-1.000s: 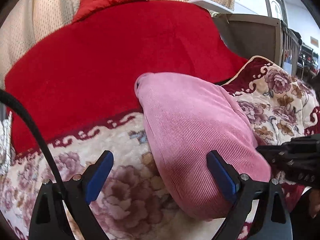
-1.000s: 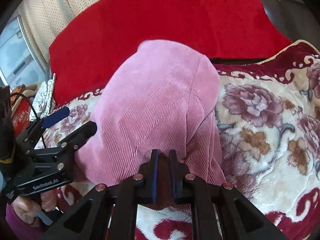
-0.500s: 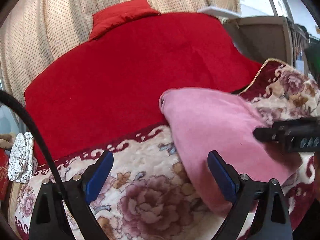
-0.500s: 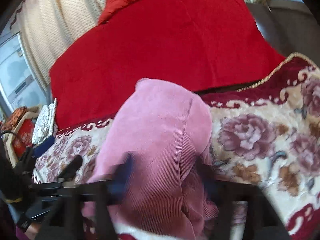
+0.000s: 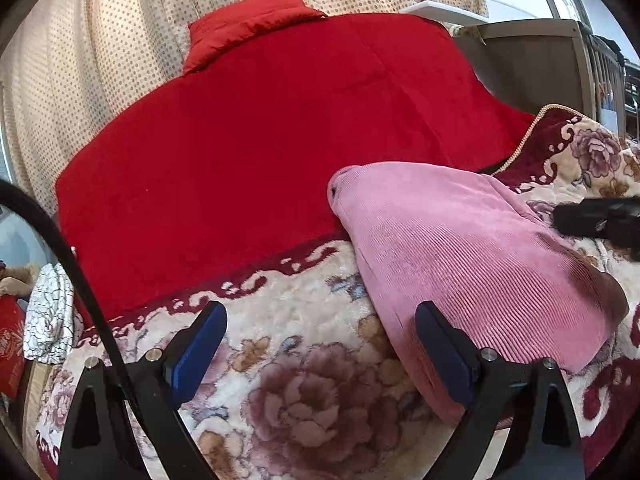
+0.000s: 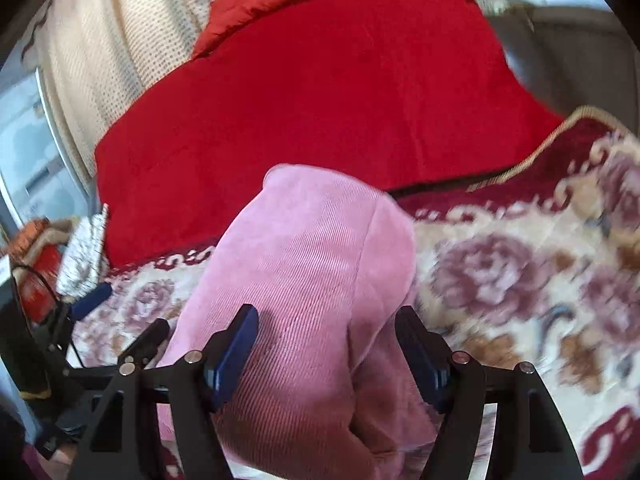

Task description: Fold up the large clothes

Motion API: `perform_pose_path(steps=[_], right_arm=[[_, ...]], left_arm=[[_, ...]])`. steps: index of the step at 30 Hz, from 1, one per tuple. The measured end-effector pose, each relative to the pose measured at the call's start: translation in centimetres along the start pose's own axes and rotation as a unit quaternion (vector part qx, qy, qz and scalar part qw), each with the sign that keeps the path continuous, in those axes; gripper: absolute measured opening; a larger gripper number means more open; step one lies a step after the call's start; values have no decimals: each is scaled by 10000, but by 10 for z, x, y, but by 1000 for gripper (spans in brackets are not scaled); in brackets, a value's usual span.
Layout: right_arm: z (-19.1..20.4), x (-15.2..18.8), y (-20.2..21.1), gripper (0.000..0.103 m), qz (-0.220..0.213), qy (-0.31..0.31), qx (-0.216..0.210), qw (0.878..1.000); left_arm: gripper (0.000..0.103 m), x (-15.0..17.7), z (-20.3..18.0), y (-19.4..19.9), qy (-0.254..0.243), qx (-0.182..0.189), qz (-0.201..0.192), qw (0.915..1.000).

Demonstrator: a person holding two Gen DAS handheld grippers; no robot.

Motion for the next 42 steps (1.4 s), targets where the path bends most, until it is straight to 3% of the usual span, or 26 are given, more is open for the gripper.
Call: perform_pose_path(steps=[6,13,21,42], right_arm=[[0,-16,31,74,-280,103,89,9995],[12,-17,41,74,-205,390,393,9983],[21,-17,45,74,-217,613,507,9966],[31,-21,44,74,-336,1191,1024,9870]], left_arm=[[96,-2,15,5,160,-303,-61,9994],[96,2,34,7,657,23,43,9978],[96,6,61,10,1162,-89,14,9932],[96,3,59,15,1061,-58,-99,9943]])
Point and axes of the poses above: each gripper's, at about its wrist camera, not at the fingertips, and y roughly against the way its jaws point, z to its left, x to its underside, the point moved 8 cm from there along -y, roughly the way its jaws point
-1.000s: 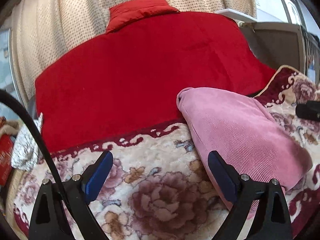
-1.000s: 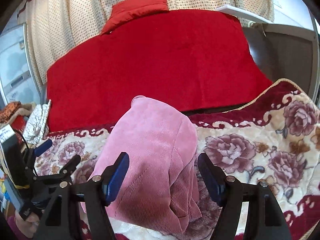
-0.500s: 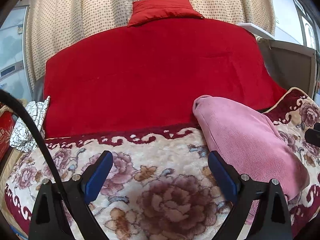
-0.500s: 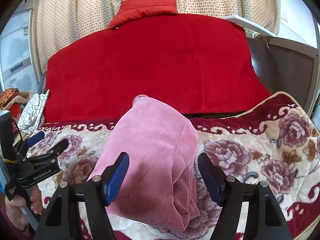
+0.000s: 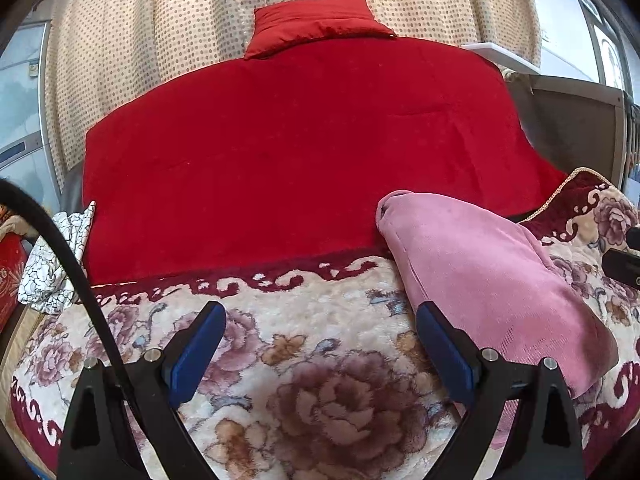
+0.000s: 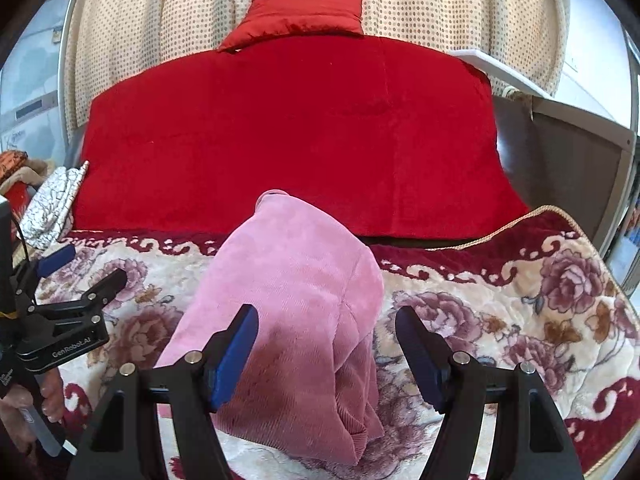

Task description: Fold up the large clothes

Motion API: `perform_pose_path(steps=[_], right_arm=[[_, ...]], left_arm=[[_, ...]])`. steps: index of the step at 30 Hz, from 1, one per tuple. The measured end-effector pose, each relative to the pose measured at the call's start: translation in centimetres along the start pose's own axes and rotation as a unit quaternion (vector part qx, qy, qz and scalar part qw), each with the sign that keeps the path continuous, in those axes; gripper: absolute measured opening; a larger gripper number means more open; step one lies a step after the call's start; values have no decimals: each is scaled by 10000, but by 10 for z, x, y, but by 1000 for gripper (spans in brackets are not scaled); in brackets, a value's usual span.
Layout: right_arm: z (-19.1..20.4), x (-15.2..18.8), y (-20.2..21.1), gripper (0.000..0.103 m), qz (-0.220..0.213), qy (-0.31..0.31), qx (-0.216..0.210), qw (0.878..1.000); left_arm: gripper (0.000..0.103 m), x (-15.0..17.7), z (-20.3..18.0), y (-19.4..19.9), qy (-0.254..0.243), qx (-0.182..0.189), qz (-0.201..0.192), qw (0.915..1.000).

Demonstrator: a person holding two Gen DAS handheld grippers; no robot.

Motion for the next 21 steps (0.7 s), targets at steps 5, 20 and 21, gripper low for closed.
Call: perform_pose_path(steps=[5,20,21], right_arm=[[0,-2,5,74,-78,114,127,9998],[1,-3,3,74,-131,216,194,9995],[1,-3,3,74,-134,219,198,9995]], left_arm=[[96,-1,-3,0,5,51,-10,10000],[96,-2,-11,2,-41,222,-61,9997],[96,-2,-12,2,-43,218,-59,9997]])
Point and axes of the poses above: each gripper's, at about its wrist camera, not at the fingertips, and y roughly against the way its jaws point, z to its left, x to its underside, the point moved 8 cm from there along -y, roughly the way its jaws point
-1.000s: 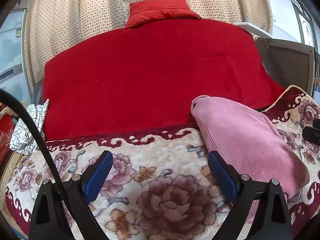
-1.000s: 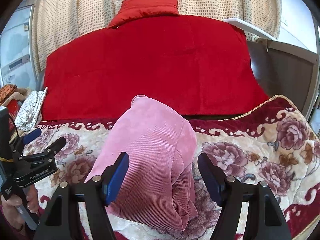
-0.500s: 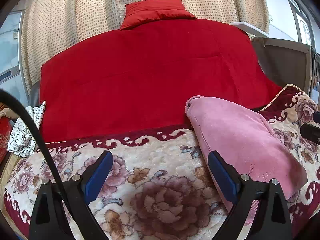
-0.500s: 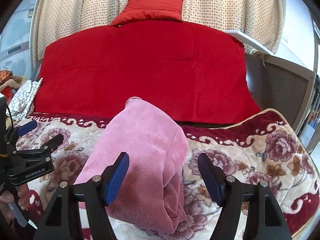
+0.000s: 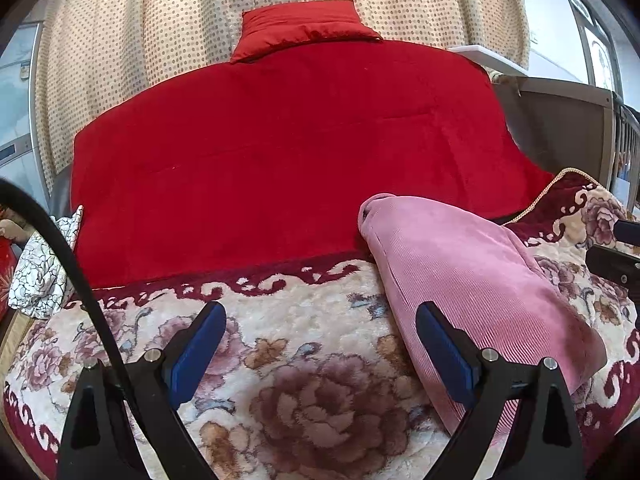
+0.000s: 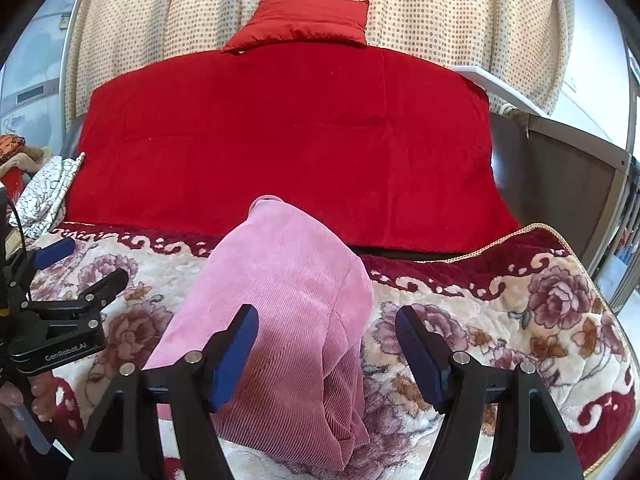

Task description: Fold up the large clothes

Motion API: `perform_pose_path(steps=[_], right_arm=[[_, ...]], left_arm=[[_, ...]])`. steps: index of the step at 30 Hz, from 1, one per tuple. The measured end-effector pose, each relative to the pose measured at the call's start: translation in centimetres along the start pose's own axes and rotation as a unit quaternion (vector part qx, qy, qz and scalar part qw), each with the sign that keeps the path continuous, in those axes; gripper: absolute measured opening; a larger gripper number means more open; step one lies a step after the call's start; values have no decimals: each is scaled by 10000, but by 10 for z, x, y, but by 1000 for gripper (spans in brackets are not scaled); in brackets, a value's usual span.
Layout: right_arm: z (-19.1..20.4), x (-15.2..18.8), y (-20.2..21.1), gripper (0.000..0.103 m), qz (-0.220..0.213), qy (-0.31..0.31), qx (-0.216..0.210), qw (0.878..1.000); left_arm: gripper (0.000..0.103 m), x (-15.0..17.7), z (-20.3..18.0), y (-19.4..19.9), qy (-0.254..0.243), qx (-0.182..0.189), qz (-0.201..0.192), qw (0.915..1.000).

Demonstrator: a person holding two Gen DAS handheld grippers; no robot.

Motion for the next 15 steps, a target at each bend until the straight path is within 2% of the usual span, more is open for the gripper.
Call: perform_pose_path(steps=[15], right_arm=[[-5,1,-5,75,3,39,39,10000]], left_arm=[[96,0,-11,-4,-7,132,25,9999]])
Point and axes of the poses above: each gripper's, at about its wrist camera, not at the fingertips, and y roughly against the way its jaws point, z to its left, x to its underside, the point moved 8 cm from there along -y, roughly the way its jaws point
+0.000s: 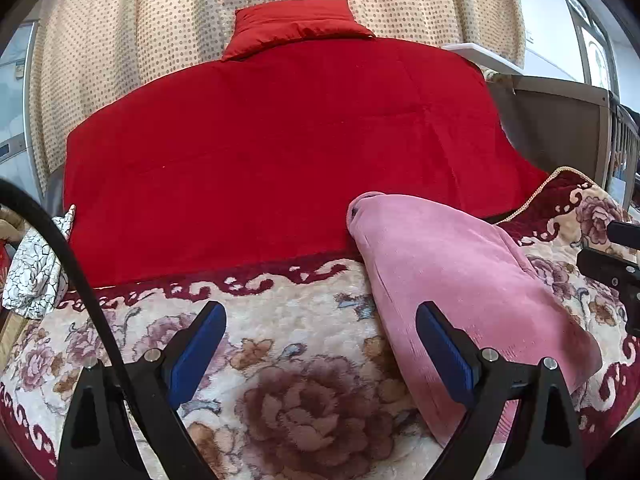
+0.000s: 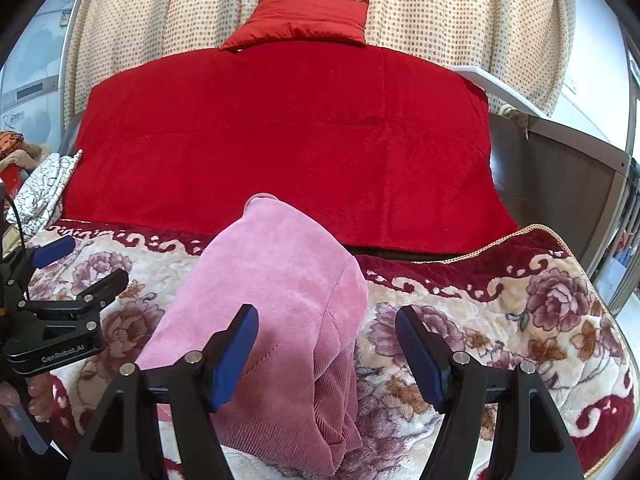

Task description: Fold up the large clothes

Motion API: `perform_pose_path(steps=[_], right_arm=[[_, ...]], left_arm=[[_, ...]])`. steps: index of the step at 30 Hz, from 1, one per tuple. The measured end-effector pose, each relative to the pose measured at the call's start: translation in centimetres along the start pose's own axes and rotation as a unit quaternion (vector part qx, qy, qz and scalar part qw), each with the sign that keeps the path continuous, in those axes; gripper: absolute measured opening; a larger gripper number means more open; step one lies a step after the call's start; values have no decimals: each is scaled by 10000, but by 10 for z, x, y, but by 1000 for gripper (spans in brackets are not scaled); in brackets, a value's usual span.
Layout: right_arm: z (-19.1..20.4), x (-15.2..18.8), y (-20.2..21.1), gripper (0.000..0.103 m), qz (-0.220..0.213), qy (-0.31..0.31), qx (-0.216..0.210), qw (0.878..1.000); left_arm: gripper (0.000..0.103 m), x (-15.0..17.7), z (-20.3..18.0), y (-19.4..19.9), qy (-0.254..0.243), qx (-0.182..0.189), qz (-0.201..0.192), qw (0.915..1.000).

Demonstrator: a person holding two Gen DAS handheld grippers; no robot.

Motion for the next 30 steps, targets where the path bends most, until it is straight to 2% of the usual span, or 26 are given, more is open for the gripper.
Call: perform_pose_path(steps=[30], right_arm=[[-22,7,-22,74,86,-11,48,10000]], left_arm=[[96,-3,-7,-23,72,15,98,9999]])
Point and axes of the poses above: each gripper's, at about its wrist camera, not at the fingertips, and y roughly against the way its jaws point, z to its left, x to its underside, the point moved 8 cm from there along -y, roughly the way its jaws point
